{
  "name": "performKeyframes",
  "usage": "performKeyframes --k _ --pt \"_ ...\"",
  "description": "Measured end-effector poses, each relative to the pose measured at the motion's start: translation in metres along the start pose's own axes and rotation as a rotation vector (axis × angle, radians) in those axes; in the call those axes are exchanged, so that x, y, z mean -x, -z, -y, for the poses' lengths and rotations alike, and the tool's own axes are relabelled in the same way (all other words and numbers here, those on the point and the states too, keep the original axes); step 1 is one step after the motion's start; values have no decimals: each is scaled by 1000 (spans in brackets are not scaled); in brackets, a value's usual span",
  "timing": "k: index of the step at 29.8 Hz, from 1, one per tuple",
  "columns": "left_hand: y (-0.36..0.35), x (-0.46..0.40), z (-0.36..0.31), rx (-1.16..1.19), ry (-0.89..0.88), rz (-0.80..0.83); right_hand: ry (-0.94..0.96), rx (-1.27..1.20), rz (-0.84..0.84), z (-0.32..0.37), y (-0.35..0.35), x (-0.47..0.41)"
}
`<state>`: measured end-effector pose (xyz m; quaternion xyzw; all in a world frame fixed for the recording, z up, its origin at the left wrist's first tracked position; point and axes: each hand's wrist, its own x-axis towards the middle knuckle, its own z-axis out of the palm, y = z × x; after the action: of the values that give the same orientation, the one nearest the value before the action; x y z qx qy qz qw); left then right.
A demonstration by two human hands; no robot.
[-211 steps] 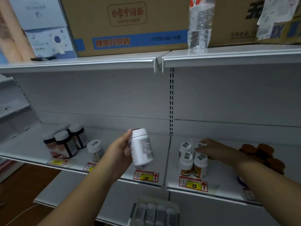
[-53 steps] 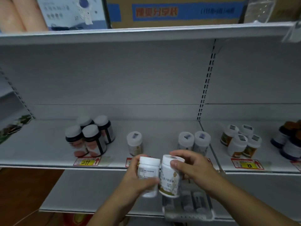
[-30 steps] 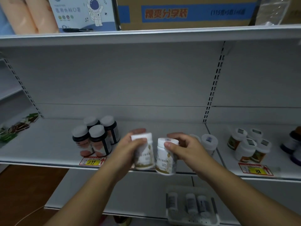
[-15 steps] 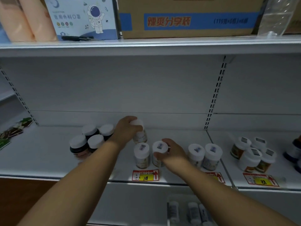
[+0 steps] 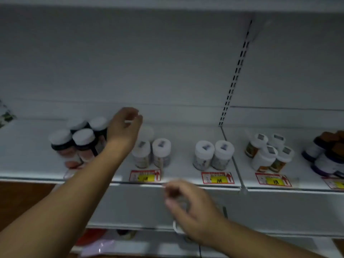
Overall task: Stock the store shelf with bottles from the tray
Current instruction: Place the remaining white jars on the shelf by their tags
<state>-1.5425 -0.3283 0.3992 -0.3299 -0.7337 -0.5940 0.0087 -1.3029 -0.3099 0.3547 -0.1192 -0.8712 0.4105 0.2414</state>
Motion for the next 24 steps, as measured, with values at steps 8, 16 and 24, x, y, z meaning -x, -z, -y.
performKeyframes --k 8,16,24 --pt "-59 225 52 -207 81 628 -569 232 480 -150 4 114" --pt "-203 259 198 -486 539 672 -827 364 398 -312 -33 128" --pt "-279 270 290 -859 553 831 -796 595 457 -397 -91 86"
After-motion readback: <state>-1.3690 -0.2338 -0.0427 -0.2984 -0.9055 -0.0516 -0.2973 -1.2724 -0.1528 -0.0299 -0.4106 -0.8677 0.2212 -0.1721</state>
